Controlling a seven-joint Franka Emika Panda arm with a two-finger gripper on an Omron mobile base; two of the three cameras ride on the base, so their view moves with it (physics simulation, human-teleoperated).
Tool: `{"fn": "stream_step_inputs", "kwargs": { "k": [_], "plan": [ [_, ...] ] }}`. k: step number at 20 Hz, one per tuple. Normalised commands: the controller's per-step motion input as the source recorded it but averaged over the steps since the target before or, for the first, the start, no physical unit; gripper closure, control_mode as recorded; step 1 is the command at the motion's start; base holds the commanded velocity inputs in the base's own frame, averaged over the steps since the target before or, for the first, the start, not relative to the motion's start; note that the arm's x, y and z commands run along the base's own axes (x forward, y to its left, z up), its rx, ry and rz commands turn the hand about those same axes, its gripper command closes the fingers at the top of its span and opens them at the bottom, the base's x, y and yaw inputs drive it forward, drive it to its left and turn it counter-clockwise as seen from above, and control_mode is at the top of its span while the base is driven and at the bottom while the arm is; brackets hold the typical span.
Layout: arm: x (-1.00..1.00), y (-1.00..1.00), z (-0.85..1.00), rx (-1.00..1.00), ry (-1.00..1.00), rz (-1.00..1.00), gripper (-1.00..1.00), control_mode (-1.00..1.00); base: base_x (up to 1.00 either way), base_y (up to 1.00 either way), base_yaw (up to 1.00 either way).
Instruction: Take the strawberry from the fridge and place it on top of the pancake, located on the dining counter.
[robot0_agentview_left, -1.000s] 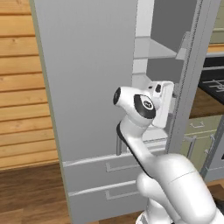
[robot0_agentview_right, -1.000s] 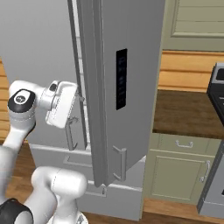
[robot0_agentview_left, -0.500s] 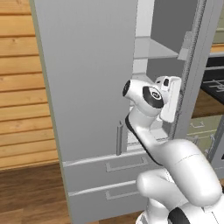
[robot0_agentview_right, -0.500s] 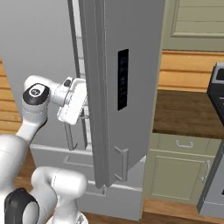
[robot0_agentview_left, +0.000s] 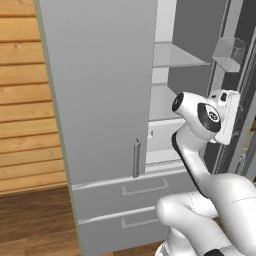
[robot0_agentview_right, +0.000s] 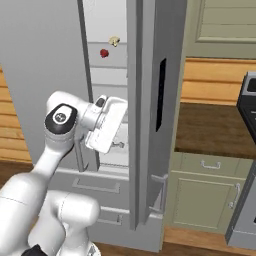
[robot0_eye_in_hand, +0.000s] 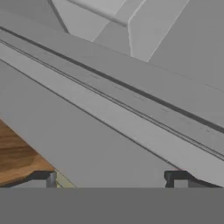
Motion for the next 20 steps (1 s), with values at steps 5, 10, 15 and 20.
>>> {"fn": "stream_step_inputs", "kwargs": {
  "k": [5, 10, 15, 20],
  "plan": [
    [0.0, -0.95, 0.0, 0.08, 0.0, 0.08, -1.0, -1.0, 0.0, 0.0, 0.0],
    [0.04, -0.84, 0.0, 0.08, 0.0, 0.11, -1.0, -1.0, 0.0, 0.0, 0.0],
    [0.0, -0.53, 0.0, 0.08, 0.0, 0.09, -1.0, -1.0, 0.0, 0.0, 0.0],
    [-0.14, 0.4, 0.0, 0.14, -0.04, 0.02, -1.0, -1.0, 0.0, 0.0, 0.0]
  ]
}}
